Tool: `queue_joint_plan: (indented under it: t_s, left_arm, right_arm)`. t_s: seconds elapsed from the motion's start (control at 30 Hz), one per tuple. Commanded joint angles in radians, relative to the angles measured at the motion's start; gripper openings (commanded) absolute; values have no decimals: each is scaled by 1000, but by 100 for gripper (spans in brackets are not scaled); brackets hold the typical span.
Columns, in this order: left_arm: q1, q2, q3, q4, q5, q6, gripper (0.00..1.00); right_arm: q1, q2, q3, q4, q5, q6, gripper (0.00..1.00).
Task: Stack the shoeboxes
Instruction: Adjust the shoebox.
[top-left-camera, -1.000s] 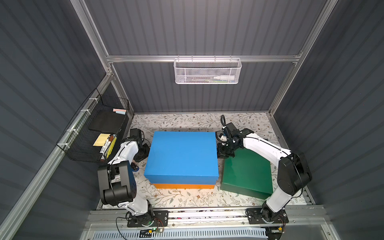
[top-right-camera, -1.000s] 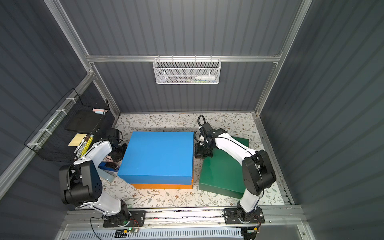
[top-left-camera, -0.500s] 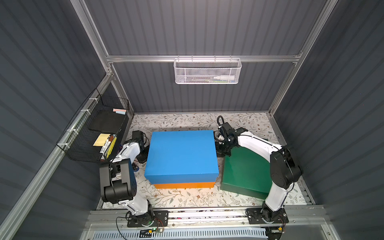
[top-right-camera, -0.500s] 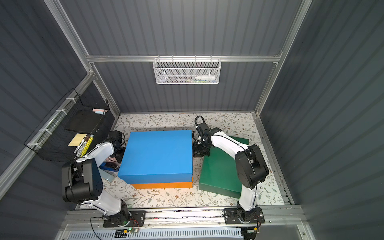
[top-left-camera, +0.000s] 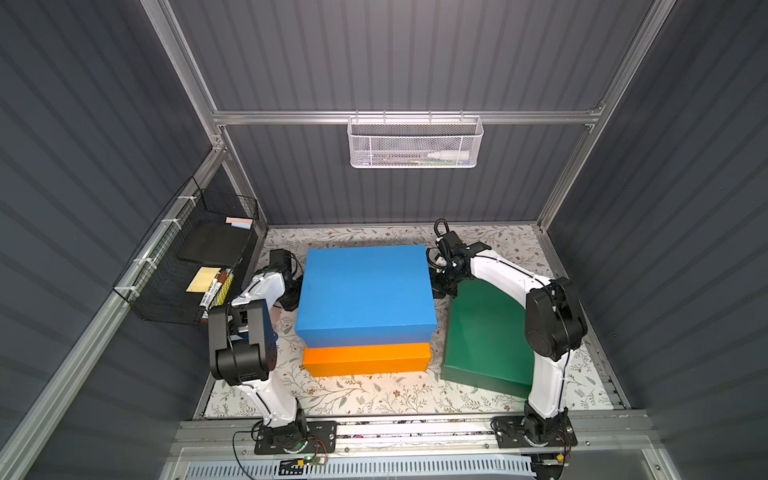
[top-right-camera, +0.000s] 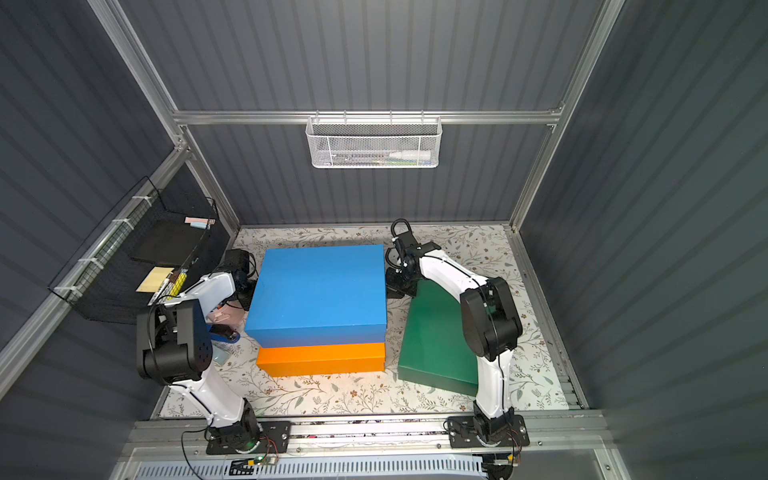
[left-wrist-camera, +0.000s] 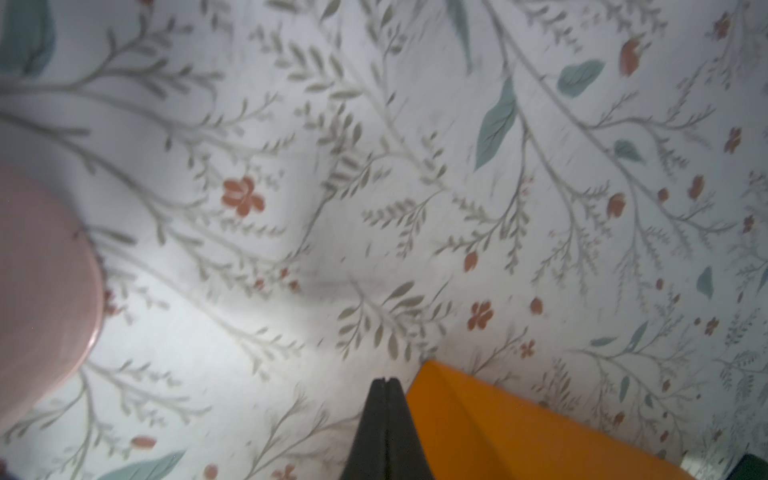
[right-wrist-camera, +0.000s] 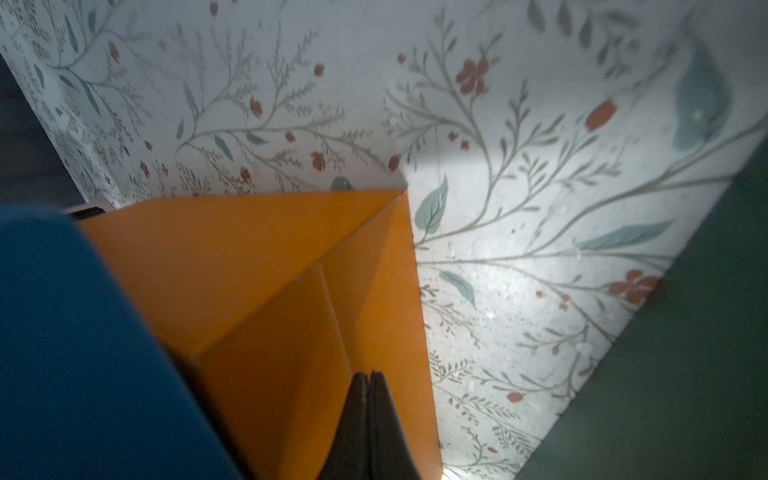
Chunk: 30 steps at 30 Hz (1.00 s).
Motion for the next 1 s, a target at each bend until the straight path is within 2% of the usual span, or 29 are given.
queue_joint_plan:
  t_s: [0.0,0.3,0.47,0.6,0.77,0.97]
  left_arm:
    - [-79,15,48,-20,90,-24,6]
    - [-95,-75,-15,-103,24,11,9]
    - [-94,-80,-6,-151,-23,5,22]
    - [-65,-78,1,-181,-56,22,28]
    - [56,-144,-62,-156,5,62,29]
    - [73,-164,-121,-143,72,88,29]
  right_arm:
    - [28,23,50,17,-67,19,0]
    - [43,-9,-13,-14,-96,12,0]
    - [51,-39,-54,-53,-60,-19,0]
    - [49,-60,-104,-38,-64,14,6]
    - [39,-92,-174,38,-97,94,7]
    - [18,-104,-215,68,-144,135,7]
